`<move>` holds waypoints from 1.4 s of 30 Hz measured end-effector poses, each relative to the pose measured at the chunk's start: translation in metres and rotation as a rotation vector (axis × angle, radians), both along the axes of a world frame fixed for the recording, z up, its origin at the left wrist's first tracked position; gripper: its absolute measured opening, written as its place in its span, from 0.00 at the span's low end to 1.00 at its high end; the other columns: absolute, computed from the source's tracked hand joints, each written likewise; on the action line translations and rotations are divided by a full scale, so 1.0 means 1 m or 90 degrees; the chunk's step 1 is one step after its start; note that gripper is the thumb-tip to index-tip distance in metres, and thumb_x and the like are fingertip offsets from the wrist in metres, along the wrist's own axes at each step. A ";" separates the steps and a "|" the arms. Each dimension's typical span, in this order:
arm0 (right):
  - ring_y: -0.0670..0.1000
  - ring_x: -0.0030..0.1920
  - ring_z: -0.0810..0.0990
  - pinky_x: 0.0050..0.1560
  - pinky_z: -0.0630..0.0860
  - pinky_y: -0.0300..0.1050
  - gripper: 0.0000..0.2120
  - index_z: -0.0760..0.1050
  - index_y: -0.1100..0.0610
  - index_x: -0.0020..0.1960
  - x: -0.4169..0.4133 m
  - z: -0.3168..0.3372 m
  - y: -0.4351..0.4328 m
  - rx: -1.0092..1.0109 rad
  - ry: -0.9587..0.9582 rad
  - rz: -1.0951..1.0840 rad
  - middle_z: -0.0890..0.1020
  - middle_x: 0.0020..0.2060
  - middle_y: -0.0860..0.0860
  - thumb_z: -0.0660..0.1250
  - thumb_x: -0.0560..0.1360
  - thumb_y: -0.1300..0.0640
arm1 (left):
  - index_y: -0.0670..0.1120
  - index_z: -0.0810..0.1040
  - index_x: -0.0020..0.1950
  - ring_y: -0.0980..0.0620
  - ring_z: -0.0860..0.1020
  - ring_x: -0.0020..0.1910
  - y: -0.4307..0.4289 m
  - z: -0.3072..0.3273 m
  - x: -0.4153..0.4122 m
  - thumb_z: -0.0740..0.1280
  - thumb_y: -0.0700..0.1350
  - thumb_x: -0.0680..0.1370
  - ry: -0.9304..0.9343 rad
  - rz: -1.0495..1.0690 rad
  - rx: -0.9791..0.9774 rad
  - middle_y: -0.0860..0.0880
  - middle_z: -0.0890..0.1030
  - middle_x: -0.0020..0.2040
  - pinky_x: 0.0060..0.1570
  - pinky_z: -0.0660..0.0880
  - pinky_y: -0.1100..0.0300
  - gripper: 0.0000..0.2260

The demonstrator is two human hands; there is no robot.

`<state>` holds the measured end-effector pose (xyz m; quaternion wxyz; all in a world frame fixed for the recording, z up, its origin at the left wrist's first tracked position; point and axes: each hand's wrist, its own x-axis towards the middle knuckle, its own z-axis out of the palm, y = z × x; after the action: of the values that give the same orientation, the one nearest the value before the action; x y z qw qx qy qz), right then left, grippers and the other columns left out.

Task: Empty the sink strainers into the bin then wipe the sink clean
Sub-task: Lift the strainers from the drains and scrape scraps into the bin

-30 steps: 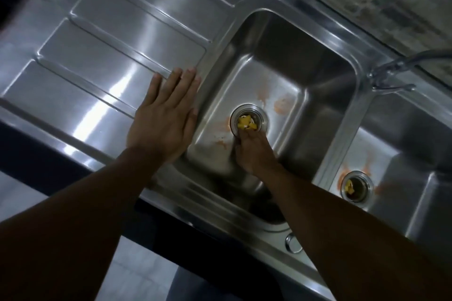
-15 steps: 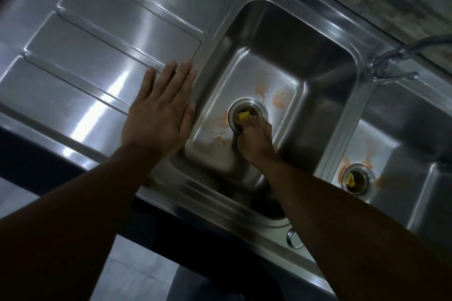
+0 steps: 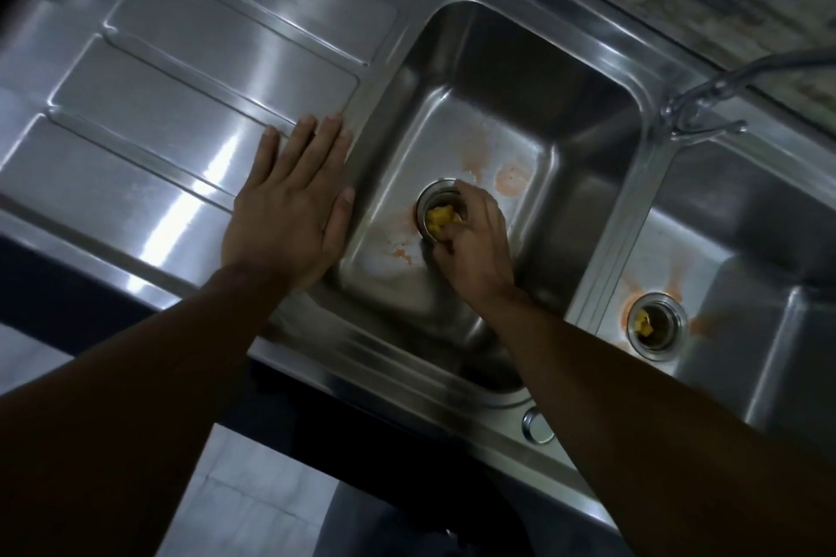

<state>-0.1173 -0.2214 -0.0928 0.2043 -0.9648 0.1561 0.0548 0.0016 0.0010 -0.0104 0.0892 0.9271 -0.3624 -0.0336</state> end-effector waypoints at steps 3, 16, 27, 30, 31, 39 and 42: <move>0.58 0.80 0.55 0.72 0.67 0.54 0.15 0.82 0.57 0.51 -0.003 0.006 0.003 0.011 0.063 0.006 0.59 0.79 0.53 0.73 0.74 0.46 | 0.45 0.55 0.83 0.46 0.51 0.83 0.000 -0.001 0.000 0.47 0.56 0.85 -0.003 -0.004 -0.008 0.45 0.55 0.83 0.80 0.51 0.41 0.28; 0.55 0.69 0.71 0.64 0.69 0.47 0.44 0.59 0.47 0.74 -0.039 0.069 0.004 0.170 0.078 -0.038 0.69 0.71 0.55 0.80 0.66 0.52 | 0.45 0.54 0.83 0.47 0.49 0.83 0.000 0.001 -0.005 0.44 0.55 0.85 0.027 -0.004 -0.009 0.45 0.54 0.83 0.81 0.48 0.44 0.28; 0.54 0.79 0.58 0.77 0.58 0.48 0.45 0.53 0.54 0.81 -0.113 0.147 -0.066 0.104 -0.023 -0.027 0.57 0.81 0.51 0.73 0.72 0.50 | 0.37 0.56 0.81 0.42 0.50 0.82 -0.069 0.034 -0.101 0.41 0.55 0.81 0.160 -0.097 -0.005 0.38 0.53 0.82 0.81 0.46 0.46 0.33; 0.54 0.79 0.58 0.77 0.59 0.49 0.46 0.54 0.55 0.81 -0.138 0.149 -0.091 0.087 -0.043 -0.051 0.58 0.80 0.52 0.75 0.71 0.48 | 0.36 0.57 0.80 0.42 0.51 0.82 -0.111 0.034 -0.133 0.45 0.52 0.83 0.172 -0.129 -0.039 0.38 0.55 0.82 0.82 0.45 0.47 0.29; 0.54 0.79 0.58 0.78 0.60 0.49 0.47 0.54 0.55 0.81 -0.148 0.149 -0.099 0.081 -0.044 -0.060 0.59 0.80 0.52 0.76 0.71 0.48 | 0.36 0.57 0.80 0.43 0.51 0.82 -0.125 0.032 -0.143 0.47 0.50 0.84 0.171 -0.139 -0.045 0.38 0.55 0.82 0.82 0.43 0.49 0.28; 0.53 0.78 0.61 0.75 0.64 0.48 0.45 0.57 0.54 0.81 -0.218 0.125 -0.157 0.046 0.019 -0.108 0.61 0.80 0.51 0.76 0.71 0.48 | 0.42 0.48 0.83 0.46 0.44 0.83 -0.201 0.022 -0.197 0.48 0.50 0.85 0.185 -0.166 -0.045 0.43 0.49 0.84 0.82 0.48 0.46 0.27; 0.55 0.77 0.63 0.75 0.64 0.50 0.44 0.59 0.56 0.80 -0.232 0.108 -0.165 0.055 0.046 -0.101 0.64 0.78 0.53 0.76 0.71 0.46 | 0.41 0.47 0.83 0.45 0.45 0.83 -0.220 0.017 -0.201 0.48 0.50 0.86 0.176 -0.139 -0.026 0.42 0.49 0.83 0.82 0.47 0.46 0.27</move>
<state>-0.3490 -0.3867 0.0153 0.2436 -0.9372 0.2368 0.0796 -0.1993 -0.2190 0.0064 0.1528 0.8667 -0.4461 -0.1629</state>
